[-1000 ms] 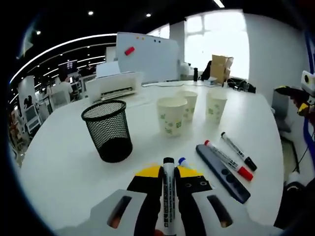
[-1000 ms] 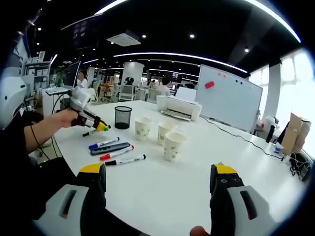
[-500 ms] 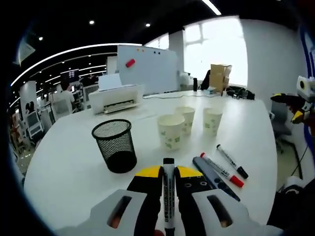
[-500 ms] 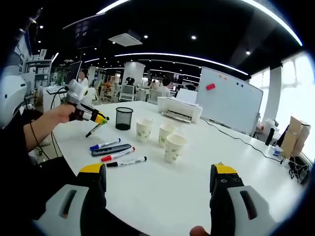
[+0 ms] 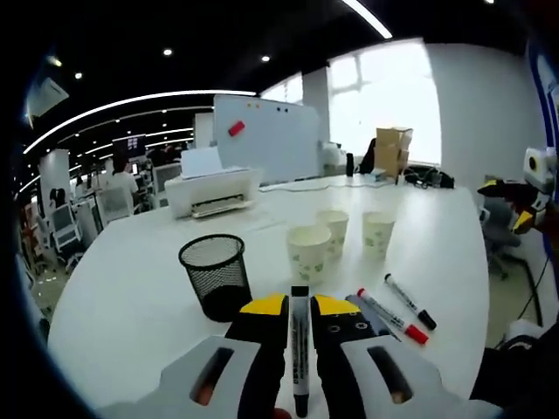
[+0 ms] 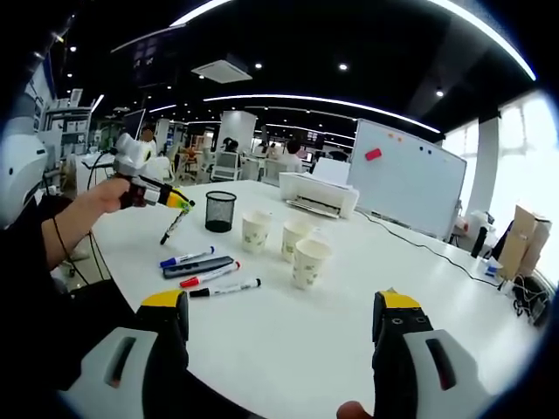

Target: Place the scattered laser pointers and whiteboard markers into the pen holder and stack the scattered paper cups together

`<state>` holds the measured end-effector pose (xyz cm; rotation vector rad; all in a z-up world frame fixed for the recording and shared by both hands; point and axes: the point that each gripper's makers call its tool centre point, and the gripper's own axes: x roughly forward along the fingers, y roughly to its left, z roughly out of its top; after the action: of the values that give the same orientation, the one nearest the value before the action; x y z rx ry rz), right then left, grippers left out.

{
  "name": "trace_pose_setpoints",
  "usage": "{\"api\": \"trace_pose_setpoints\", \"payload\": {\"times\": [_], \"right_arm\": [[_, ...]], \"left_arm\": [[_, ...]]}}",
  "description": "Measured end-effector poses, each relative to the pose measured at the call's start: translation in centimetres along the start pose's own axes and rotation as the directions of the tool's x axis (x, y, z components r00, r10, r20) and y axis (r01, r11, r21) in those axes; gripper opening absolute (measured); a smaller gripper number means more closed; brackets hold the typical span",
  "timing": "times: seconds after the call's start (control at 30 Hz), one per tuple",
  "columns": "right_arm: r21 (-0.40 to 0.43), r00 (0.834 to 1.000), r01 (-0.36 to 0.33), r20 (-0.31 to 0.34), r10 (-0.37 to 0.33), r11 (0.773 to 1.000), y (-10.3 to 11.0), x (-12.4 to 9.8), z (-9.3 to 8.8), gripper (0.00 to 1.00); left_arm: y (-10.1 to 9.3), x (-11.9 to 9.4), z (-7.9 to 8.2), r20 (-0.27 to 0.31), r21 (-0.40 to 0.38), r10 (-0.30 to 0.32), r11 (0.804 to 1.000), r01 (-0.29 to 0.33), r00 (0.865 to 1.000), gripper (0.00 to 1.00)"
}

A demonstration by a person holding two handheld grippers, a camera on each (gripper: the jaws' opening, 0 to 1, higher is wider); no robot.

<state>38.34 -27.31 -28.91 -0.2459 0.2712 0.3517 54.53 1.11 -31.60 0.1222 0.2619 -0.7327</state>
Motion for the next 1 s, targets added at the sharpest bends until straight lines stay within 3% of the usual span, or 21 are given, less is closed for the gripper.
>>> {"api": "trace_pose_setpoints", "payload": {"times": [0.1,0.17,0.37,0.77,1.0], "right_arm": [[0.002,1.0,0.0,0.001,0.0,1.0,0.0,0.0,0.0,0.82],[0.0,1.0,0.004,0.004,-0.004,1.0,0.0,0.0,0.1,0.82],[0.003,1.0,0.007,0.004,-0.007,1.0,-0.3,-0.1,0.0,0.82],[0.002,1.0,0.001,-0.013,-0.001,1.0,-0.2,0.3,-0.5,0.82],[0.007,1.0,0.005,-0.017,-0.005,1.0,-0.3,0.2,-0.8,0.82]], "left_arm": [[0.0,-0.1,0.3,0.008,0.002,0.002,1.0,-0.002,1.0,0.14],[-0.1,0.3,-0.7,-0.033,0.009,-0.018,1.0,0.018,0.999,0.12],[-0.3,1.0,-1.4,-0.037,-0.001,-0.02,1.0,0.02,0.999,0.13],[-0.5,4.0,-6.3,-0.168,-0.04,-0.057,0.998,0.051,0.984,0.16],[-0.3,4.9,-7.7,-0.202,-0.063,-0.063,0.997,0.051,0.977,0.17]]}}
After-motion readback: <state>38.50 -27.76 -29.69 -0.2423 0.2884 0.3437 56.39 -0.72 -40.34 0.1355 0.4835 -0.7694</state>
